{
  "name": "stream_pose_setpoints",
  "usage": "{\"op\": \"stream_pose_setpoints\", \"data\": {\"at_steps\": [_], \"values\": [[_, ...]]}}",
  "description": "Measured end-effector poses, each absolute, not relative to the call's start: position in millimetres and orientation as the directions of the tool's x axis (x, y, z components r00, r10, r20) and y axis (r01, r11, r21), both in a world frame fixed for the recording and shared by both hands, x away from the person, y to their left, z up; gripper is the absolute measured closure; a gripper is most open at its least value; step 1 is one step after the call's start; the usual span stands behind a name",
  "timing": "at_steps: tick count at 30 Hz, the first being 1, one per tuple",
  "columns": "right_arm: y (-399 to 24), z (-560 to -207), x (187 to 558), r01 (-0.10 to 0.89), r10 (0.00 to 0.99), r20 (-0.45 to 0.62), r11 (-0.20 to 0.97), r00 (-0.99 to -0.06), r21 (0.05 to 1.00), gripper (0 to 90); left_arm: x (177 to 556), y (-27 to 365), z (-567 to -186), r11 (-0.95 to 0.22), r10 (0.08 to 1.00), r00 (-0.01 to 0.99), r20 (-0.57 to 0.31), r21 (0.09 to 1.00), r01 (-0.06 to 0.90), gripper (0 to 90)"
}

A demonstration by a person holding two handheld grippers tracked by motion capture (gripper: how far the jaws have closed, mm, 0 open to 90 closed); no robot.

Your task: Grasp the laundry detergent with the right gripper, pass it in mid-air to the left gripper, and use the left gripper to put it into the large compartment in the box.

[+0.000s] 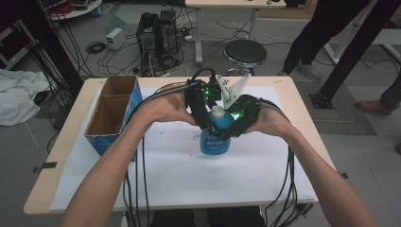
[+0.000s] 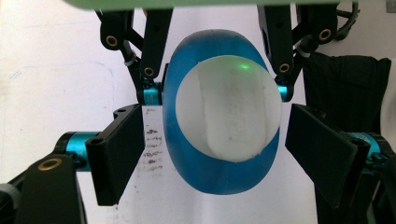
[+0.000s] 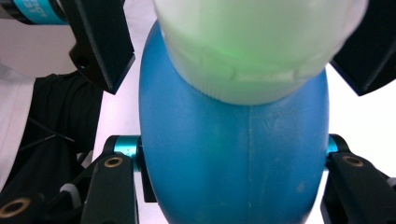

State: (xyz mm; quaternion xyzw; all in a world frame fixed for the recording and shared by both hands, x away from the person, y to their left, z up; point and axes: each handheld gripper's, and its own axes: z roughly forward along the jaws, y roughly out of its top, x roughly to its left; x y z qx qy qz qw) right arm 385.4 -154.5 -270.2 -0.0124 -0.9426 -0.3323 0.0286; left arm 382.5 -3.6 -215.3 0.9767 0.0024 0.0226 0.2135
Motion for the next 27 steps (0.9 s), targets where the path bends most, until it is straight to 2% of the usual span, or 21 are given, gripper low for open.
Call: {"op": "stream_pose_setpoints", "data": {"at_steps": [8,23,25,26,27], "values": [[-155.3,-270.3,385.3,0.056,0.01,0.077,0.778,-0.997,0.626,43.2,382.6,-4.5,-220.6,-0.893,0.026,0.999,0.036,0.45,0.007,22.2],[-154.6,-273.1,385.5,0.064,0.016,0.081,0.78,-0.997,0.623,43.2,383.0,-3.8,-225.2,-0.889,0.039,0.999,0.037,0.457,0.018,24.5],[-154.3,-273.6,386.0,0.055,0.012,0.071,0.776,-0.997,0.628,43.2,383.2,-3.9,-225.4,-0.891,0.035,0.999,0.037,0.453,0.015,25.6],[-152.5,-275.0,391.5,-0.021,-0.03,0.002,0.746,-1.0,0.665,43.2,383.3,-4.4,-226.6,-0.89,0.037,0.999,0.032,0.455,0.018,26.4],[-152.7,-274.8,391.0,-0.014,-0.026,0.008,0.75,-1.0,0.661,43.2,383.4,-4.6,-226.7,-0.892,0.034,0.999,0.032,0.451,0.016,26.4]]}}
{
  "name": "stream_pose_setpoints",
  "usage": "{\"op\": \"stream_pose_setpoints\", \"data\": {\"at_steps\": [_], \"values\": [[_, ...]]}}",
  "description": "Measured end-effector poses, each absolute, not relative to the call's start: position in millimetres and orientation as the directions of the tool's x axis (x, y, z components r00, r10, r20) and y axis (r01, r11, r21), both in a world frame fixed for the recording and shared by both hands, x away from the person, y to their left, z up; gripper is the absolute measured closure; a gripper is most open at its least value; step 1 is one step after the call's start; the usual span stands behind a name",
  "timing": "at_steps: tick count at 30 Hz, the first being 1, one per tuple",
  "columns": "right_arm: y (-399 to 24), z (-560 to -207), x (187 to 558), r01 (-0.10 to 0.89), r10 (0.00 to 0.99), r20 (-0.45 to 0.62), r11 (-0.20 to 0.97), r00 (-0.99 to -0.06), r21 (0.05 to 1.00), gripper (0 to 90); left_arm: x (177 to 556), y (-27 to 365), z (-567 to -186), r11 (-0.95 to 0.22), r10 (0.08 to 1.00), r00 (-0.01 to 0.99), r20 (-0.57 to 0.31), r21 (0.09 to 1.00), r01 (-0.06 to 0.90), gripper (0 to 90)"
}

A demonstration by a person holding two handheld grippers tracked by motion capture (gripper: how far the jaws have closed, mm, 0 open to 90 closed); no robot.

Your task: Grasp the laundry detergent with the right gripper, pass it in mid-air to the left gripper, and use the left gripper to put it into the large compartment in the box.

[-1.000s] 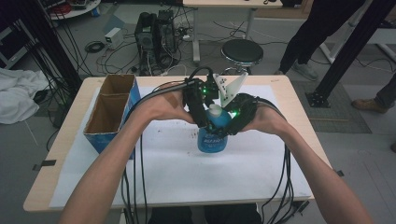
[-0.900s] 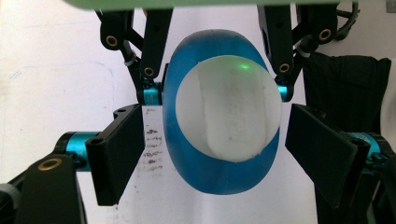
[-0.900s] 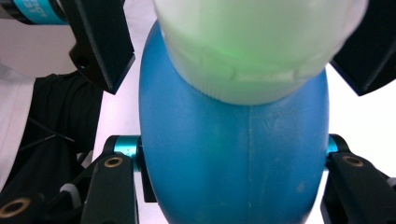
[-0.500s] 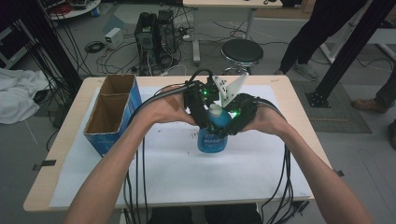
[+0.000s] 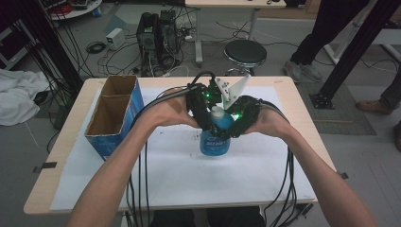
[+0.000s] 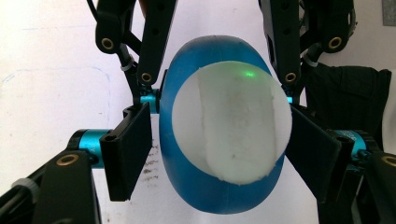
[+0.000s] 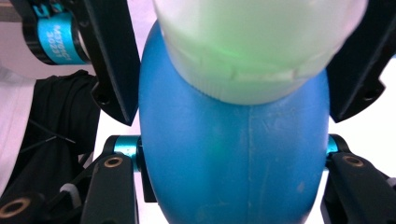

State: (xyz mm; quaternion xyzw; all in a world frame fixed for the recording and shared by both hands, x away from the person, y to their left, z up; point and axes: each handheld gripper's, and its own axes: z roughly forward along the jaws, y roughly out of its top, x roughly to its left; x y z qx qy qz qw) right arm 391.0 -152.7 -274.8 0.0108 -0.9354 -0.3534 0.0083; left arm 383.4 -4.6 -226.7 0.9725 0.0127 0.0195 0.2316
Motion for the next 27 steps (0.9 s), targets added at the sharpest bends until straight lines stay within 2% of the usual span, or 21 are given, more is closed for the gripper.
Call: {"op": "stream_pose_setpoints", "data": {"at_steps": [27], "values": [[-152.0,-277.3,388.6,0.01,-0.015,0.033,0.761,-0.999,0.649,43.2,382.0,-4.8,-230.7,-0.893,0.026,0.999,0.033,0.45,0.009,36.6]]}}
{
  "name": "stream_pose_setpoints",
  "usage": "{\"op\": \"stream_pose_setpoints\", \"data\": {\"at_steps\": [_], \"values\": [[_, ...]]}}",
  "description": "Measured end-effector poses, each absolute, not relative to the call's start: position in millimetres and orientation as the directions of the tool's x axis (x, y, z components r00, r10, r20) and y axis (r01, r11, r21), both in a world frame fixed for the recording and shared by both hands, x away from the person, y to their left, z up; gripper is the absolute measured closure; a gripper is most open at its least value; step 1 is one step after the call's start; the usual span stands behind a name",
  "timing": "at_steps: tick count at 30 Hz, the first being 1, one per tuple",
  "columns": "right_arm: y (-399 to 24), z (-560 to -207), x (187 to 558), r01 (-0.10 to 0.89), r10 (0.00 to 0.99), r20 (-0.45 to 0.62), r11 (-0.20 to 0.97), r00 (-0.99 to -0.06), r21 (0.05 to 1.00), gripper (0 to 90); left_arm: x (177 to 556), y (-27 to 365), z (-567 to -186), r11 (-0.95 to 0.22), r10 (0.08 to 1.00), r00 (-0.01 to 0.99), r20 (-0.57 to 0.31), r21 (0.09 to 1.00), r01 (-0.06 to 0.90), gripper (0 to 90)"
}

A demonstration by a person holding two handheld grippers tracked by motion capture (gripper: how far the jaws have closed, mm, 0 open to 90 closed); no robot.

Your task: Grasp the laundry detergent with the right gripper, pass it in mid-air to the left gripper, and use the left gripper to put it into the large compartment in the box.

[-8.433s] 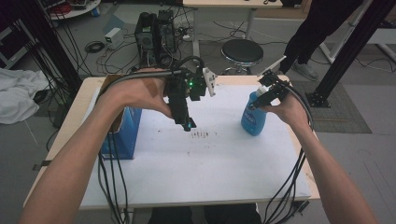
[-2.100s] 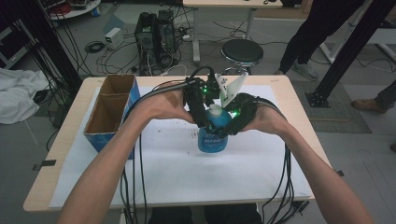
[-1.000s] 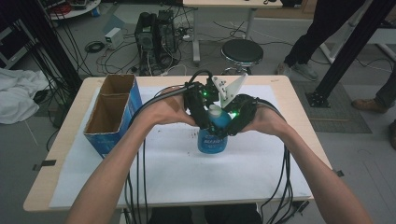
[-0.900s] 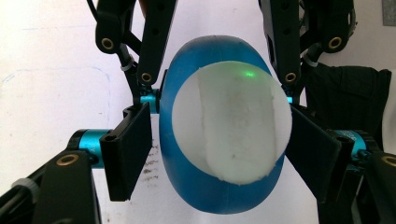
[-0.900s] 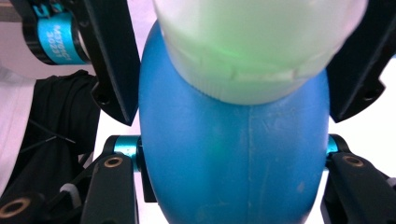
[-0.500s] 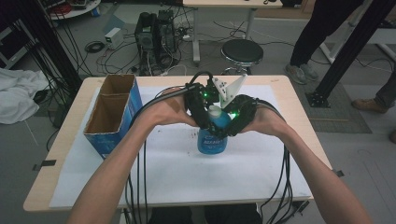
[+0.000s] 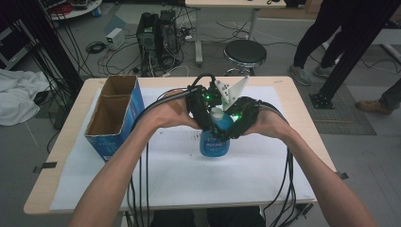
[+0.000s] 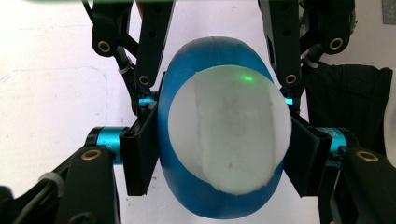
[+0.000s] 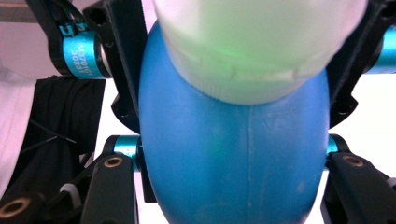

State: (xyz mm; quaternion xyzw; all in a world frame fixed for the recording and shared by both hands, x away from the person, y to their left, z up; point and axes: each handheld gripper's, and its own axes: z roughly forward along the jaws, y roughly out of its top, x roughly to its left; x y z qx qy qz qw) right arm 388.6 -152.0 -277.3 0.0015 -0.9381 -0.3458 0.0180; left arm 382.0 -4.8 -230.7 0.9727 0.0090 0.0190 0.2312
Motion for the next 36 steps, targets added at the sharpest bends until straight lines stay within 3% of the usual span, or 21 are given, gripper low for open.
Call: {"op": "stream_pose_setpoints", "data": {"at_steps": [7,10,17,20,23,27,36], "values": [[-152.7,-278.0,387.8,0.016,-0.016,0.043,0.757,-0.999,0.653,43.2,381.9,-4.1,-230.1,-0.888,0.026,0.999,0.035,0.46,0.007,37.8],[-155.1,-276.1,383.6,0.077,0.018,0.098,0.768,-0.995,0.636,43.1,381.6,-3.9,-229.4,-0.882,0.031,0.999,0.036,0.471,0.01,38.1],[-154.5,-277.3,384.8,0.062,0.011,0.083,0.767,-0.996,0.639,42.8,381.9,-4.7,-228.9,-0.897,0.016,0.998,0.054,0.441,-0.009,38.3],[-152.5,-280.3,391.7,-0.029,-0.03,-0.01,0.745,-0.999,0.667,42.6,381.7,-4.5,-229.1,-0.898,0.019,0.998,0.052,0.441,-0.005,38.3],[-153.8,-277.7,384.1,0.076,0.015,0.102,0.768,-0.995,0.636,42.2,381.0,-3.9,-229.2,-0.896,0.025,0.999,0.045,0.444,0.003,38.3],[-153.7,-279.2,387.5,0.044,0.016,0.049,0.763,-0.999,0.645,41.7,380.3,-3.3,-229.4,-0.891,0.03,0.999,0.033,0.453,0.012,38.2],[-155.8,-281.2,390.6,0.066,0.023,0.073,0.752,-0.997,0.656,32.7,379.3,-3.2,-229.6,-0.892,0.028,0.999,0.037,0.453,0.008,38.2]]}}
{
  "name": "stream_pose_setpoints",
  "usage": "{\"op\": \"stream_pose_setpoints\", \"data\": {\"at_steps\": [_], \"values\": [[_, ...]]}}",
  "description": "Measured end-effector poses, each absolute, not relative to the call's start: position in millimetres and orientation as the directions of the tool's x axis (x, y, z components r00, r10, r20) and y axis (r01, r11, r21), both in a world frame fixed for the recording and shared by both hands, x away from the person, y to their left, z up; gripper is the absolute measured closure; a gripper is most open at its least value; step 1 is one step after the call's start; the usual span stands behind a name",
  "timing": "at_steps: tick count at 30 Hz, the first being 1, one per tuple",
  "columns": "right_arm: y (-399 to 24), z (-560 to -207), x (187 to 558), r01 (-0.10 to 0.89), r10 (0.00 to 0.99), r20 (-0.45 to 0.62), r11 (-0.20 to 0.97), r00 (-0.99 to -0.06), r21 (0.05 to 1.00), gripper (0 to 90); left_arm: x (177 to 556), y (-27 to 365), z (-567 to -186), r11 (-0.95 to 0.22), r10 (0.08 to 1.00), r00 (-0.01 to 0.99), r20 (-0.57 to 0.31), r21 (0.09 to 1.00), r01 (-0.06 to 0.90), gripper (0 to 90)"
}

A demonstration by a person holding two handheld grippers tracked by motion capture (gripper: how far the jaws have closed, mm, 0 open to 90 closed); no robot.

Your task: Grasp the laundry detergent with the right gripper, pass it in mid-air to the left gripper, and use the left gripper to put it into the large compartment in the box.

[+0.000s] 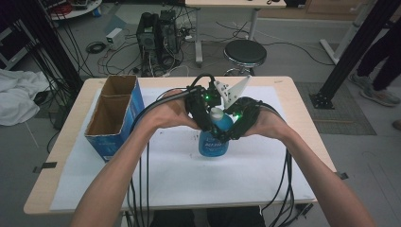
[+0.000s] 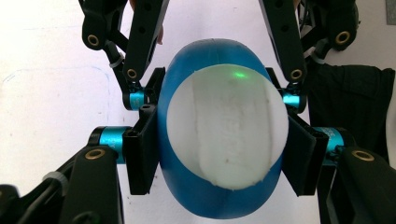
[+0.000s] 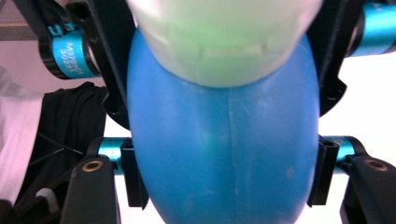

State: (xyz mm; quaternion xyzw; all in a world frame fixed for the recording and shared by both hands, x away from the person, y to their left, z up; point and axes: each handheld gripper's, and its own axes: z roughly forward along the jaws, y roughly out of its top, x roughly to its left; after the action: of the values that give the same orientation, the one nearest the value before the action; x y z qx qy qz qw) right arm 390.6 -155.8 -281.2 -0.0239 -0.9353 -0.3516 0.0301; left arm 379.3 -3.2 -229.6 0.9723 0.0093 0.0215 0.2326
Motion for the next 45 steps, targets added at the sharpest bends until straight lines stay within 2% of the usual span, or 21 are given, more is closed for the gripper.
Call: {"op": "stream_pose_setpoints", "data": {"at_steps": [14,29,38,39,41,45], "values": [[-155.7,-282.6,391.1,0.061,0.018,0.073,0.762,-0.997,0.645,23.2,379.2,-0.4,-228.7,-0.897,0.015,0.999,0.035,0.443,-0.002,38.2],[-158.0,-282.6,390.0,0.054,0.01,0.072,0.766,-0.997,0.641,22.6,378.3,6.2,-225.5,-0.894,0.035,0.998,0.046,0.448,0.011,38.2],[-162.5,-282.7,389.9,0.073,0.053,0.05,0.769,-0.997,0.635,21.8,377.4,11.4,-222.1,-0.892,0.048,0.998,0.04,0.451,0.025,38.2],[-163.1,-282.4,390.1,0.075,0.06,0.046,0.768,-0.997,0.636,21.1,377.1,11.7,-221.3,-0.893,0.052,0.998,0.041,0.449,0.028,38.2],[-163.8,-282.0,389.3,0.099,0.089,0.048,0.772,-0.995,0.628,12.9,377.0,13.1,-220.0,-0.893,0.054,0.998,0.044,0.449,0.029,38.2],[-165.0,-282.0,388.9,0.097,0.093,0.039,0.771,-0.995,0.629,12.9,376.5,17.1,-217.8,-0.886,0.079,0.996,0.042,0.461,0.051,38.2]]}}
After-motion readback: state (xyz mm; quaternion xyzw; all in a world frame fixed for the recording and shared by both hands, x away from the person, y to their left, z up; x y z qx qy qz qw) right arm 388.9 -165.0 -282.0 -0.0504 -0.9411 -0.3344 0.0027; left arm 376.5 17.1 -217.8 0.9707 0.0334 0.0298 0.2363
